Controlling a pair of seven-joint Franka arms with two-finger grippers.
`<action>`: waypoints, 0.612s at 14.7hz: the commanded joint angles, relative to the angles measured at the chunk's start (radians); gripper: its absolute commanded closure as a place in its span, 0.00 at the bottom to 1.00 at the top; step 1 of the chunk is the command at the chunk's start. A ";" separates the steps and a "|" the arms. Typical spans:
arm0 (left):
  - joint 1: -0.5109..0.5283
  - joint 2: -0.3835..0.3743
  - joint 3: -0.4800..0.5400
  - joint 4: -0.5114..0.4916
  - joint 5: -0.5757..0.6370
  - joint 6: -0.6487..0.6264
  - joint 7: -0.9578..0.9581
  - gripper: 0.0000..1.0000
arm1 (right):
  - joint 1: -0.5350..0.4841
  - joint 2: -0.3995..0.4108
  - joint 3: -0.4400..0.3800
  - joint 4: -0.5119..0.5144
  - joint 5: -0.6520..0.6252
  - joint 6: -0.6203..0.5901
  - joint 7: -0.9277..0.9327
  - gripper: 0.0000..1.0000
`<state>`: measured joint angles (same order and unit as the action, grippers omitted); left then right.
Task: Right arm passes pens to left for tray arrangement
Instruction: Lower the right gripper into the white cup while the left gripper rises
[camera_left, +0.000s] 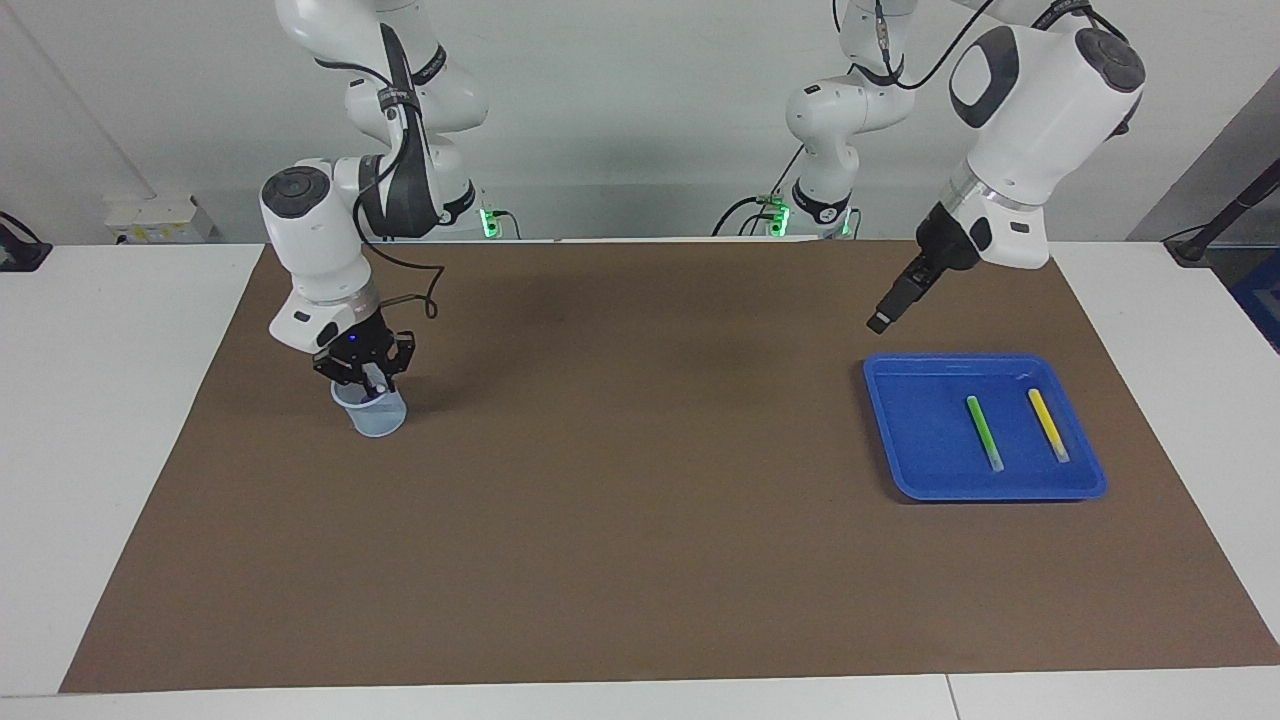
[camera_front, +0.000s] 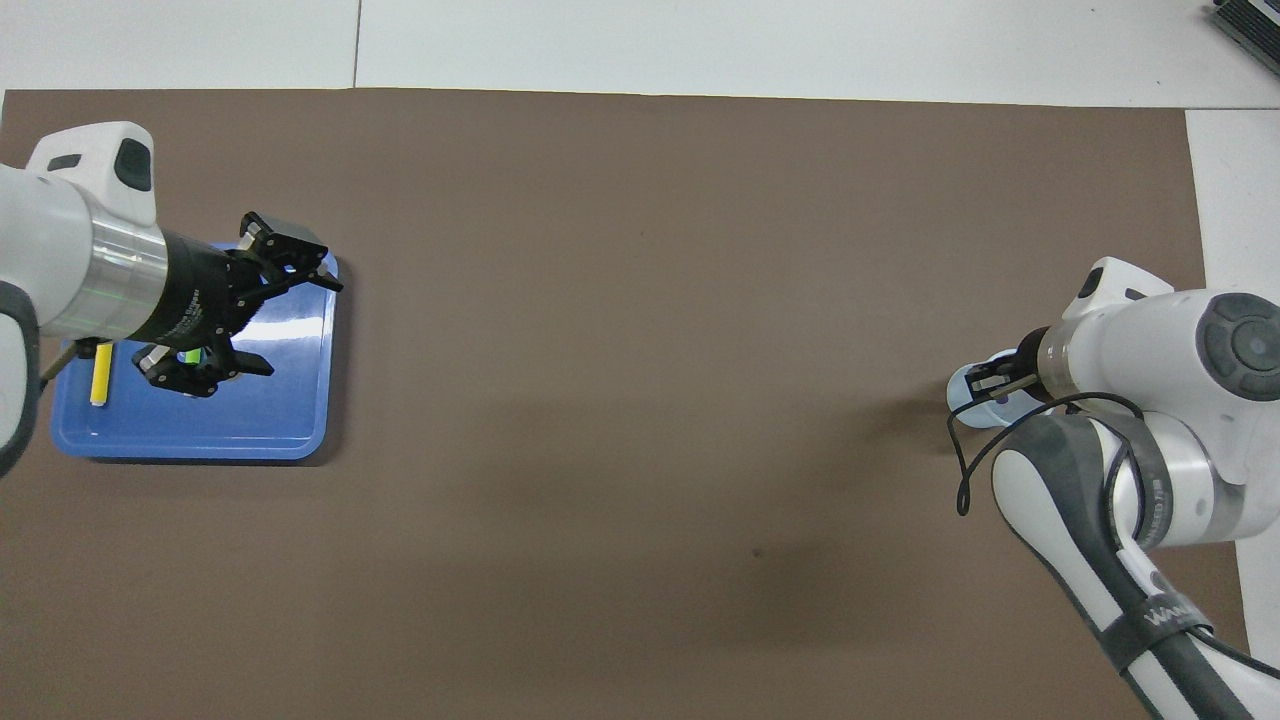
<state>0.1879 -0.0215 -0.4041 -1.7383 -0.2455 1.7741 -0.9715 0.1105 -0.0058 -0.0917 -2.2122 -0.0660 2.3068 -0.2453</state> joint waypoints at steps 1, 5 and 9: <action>-0.027 -0.028 -0.027 -0.012 -0.017 -0.004 -0.211 0.00 | -0.014 -0.022 0.007 -0.029 -0.021 0.016 -0.017 0.99; -0.074 -0.035 -0.036 -0.010 -0.031 -0.024 -0.402 0.00 | -0.020 -0.022 0.007 -0.029 -0.021 0.013 -0.019 1.00; -0.125 -0.057 -0.036 -0.044 -0.029 -0.010 -0.634 0.00 | -0.021 -0.019 0.007 -0.018 -0.021 -0.001 -0.031 1.00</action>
<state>0.0798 -0.0384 -0.4502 -1.7402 -0.2611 1.7671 -1.5145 0.1088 -0.0095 -0.0920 -2.2128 -0.0661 2.3078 -0.2464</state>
